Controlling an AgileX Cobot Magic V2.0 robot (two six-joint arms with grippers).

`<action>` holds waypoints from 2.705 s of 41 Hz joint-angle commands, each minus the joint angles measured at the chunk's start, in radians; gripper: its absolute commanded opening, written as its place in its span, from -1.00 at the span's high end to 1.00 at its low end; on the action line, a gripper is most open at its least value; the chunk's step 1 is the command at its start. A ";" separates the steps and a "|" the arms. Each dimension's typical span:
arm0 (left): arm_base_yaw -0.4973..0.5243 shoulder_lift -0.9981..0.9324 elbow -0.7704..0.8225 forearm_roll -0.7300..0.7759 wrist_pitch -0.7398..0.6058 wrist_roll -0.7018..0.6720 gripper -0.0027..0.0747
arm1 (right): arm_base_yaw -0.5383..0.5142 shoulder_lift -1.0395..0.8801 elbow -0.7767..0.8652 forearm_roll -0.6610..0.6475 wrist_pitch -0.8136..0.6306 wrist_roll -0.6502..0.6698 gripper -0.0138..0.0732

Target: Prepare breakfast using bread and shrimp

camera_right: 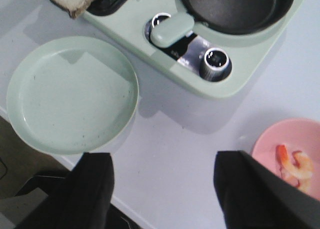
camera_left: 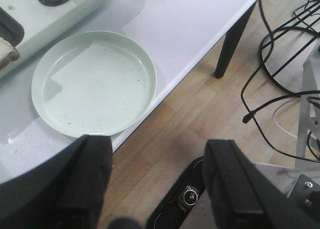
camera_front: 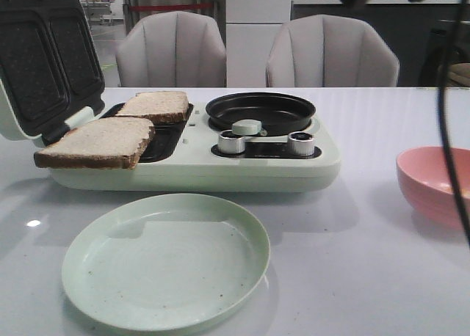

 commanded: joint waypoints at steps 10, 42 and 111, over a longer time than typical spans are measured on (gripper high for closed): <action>-0.006 -0.001 -0.026 0.026 -0.062 0.001 -0.25 | -0.001 -0.250 0.222 -0.017 -0.074 0.028 -0.53; 0.549 0.350 -0.285 0.111 0.297 0.149 -0.23 | -0.001 -0.307 0.250 -0.015 -0.052 0.028 -0.53; 1.342 0.931 -0.692 -1.017 -0.157 0.886 0.67 | -0.001 -0.307 0.250 -0.015 -0.052 0.028 -0.53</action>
